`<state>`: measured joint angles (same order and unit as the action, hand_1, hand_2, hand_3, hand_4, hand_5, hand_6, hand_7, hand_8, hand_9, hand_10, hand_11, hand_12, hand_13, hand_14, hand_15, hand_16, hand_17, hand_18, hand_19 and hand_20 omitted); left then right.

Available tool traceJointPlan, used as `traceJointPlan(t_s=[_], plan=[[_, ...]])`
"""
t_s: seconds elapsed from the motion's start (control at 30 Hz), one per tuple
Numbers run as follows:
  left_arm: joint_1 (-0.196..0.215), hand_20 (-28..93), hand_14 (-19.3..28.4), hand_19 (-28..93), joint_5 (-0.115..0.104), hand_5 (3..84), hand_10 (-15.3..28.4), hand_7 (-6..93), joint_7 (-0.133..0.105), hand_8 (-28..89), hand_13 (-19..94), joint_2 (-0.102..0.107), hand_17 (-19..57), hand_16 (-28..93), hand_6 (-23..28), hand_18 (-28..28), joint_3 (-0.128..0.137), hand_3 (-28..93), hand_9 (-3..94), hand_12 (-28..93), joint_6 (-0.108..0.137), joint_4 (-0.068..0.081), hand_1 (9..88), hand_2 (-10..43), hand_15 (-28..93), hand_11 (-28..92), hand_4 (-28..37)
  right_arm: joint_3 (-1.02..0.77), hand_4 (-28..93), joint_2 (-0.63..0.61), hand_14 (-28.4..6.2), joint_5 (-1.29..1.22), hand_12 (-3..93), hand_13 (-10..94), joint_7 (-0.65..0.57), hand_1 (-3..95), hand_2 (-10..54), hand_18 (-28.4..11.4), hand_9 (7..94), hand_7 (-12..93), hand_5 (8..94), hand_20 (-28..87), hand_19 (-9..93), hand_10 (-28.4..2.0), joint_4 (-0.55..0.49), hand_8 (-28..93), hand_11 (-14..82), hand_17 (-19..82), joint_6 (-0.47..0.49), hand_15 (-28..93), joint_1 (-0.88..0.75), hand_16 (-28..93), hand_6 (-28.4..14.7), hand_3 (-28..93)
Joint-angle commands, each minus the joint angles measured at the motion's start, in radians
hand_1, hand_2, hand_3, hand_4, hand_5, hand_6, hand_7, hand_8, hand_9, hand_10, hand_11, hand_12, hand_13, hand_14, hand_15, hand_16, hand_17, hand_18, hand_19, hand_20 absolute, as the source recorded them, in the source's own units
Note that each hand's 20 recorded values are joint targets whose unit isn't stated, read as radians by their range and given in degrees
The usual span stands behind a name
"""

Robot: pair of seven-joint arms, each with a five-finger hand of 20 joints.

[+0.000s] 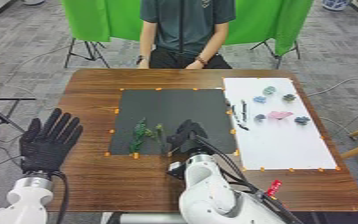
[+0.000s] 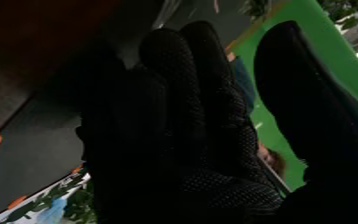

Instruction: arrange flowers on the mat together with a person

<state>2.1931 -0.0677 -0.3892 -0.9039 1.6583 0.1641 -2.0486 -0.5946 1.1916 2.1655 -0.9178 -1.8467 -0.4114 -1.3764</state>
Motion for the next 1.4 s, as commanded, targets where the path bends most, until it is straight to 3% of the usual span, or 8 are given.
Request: traceJointPlan(t_s=[0.03, 0.13, 0.23, 0.33, 0.43, 0.53, 0.87, 1.4], plan=[[0.022, 8, 15.2, 30, -0.007, 43.7, 12.4, 7.0, 0.008, -9, 29, -0.02, -3.5, -7, 7.0, 11.5, 0.011, 74, 40.2, 5, 0.004, 0.002, 28.2, 12.4, 28, 14, -28.3, -0.055, -18, -0.047, -17.5, -0.011, 25.6, 62, 0.048, 44.3, -9.5, -27.3, 72.5, 34, 70.7, 26, 83, -18.3, -0.095, 12, 42.4, 29, -0.073, 76, -0.04, 28, -7.3, 69], [0.025, 8, 15.2, 30, -0.004, 43.7, 12.5, 7.1, 0.006, -9, 29, -0.025, -3.6, -7, 7.0, 11.5, 0.015, 74, 40.2, 5, 0.0, 0.001, 28.2, 12.4, 27, 14, -28.3, -0.101, -18, -0.079, -17.4, -0.021, 25.4, 62, 0.092, 43.7, -9.5, -27.3, 72.9, 34, 70.9, 26, 83, -18.2, -0.142, 11, 41.9, 29, -0.125, 76, -0.059, 27, -7.2, 69], [0.035, 8, 15.2, 30, -0.005, 43.7, 12.4, 7.1, -0.006, -9, 28, -0.027, -3.6, -7, 7.0, 11.5, 0.021, 74, 40.2, 5, -0.004, -0.006, 28.2, 12.4, 27, 14, -28.3, -0.226, -19, -0.159, -17.0, -0.273, 25.8, 60, 0.398, 43.6, -9.4, -25.9, 71.1, 35, 68.8, 26, 82, -17.8, -0.179, 11, 41.6, 28, -0.133, 76, -0.119, 28, -7.1, 70], [0.054, 8, 15.2, 30, -0.004, 43.7, 12.4, 7.0, -0.022, -9, 28, -0.029, -3.6, -7, 7.0, 11.5, 0.034, 74, 40.2, 5, -0.012, -0.015, 28.2, 12.4, 27, 14, -28.3, -0.423, -22, -0.205, -16.2, -0.583, 23.3, 55, 0.669, 41.0, -4.6, -22.6, 65.7, 35, 63.6, 25, 75, -17.8, -0.193, 3, 36.6, 24, 0.015, 72, -0.203, 25, -7.2, 74], [0.07, 8, 15.0, 30, -0.009, 43.6, 12.4, 7.0, -0.038, -9, 28, -0.032, -3.6, -7, 7.0, 11.5, 0.042, 74, 40.1, 5, -0.015, -0.022, 28.1, 12.3, 27, 13, -28.3, -0.585, -22, -0.22, -15.7, -0.695, 19.0, 53, 0.784, 34.4, 5.1, -20.8, 61.1, 27, 59.4, 20, 62, -18.0, -0.186, -14, 24.0, 20, 0.114, 50, -0.281, 17, -7.3, 77], [0.085, 8, 14.9, 30, -0.014, 43.6, 12.4, 6.9, -0.052, -9, 28, -0.03, -3.5, -7, 6.9, 11.4, 0.047, 74, 40.0, 5, -0.017, -0.03, 27.8, 12.1, 27, 13, -28.3, -0.725, -22, -0.238, -15.3, -0.735, 16.4, 51, 0.876, 30.4, 8.9, -19.3, 58.0, 21, 55.9, 15, 49, -17.7, -0.183, -14, 16.7, 19, 0.168, 27, -0.371, 16, -7.7, 76], [0.097, 8, 14.2, 29, -0.017, 43.5, 12.4, 6.9, -0.064, -9, 29, -0.036, -3.5, -7, 6.9, 11.4, 0.057, 73, 40.0, 5, -0.02, -0.035, 27.6, 11.9, 26, 13, -28.3, -0.967, -23, -0.252, -11.8, -0.963, 11.7, 35, 1.056, 25.4, 9.4, -12.3, 47.4, 17, 51.0, 12, 21, -15.3, -0.228, -13, 6.1, 19, 0.034, 10, -0.641, 9, -7.3, 77], [0.108, 8, 13.6, 29, -0.012, 43.4, 12.3, 6.8, -0.064, -9, 29, -0.043, -3.5, -7, 6.9, 11.5, 0.063, 73, 40.1, 5, -0.02, -0.04, 27.7, 11.8, 25, 13, -28.3, -1.046, -23, -0.247, -10.4, -1.113, 10.2, 34, 1.119, 23.4, 8.9, -10.7, 46.7, 14, 50.4, 14, 16, -14.0, -0.224, -12, 5.3, 20, 0.095, 11, -0.676, 5, -6.7, 79]])
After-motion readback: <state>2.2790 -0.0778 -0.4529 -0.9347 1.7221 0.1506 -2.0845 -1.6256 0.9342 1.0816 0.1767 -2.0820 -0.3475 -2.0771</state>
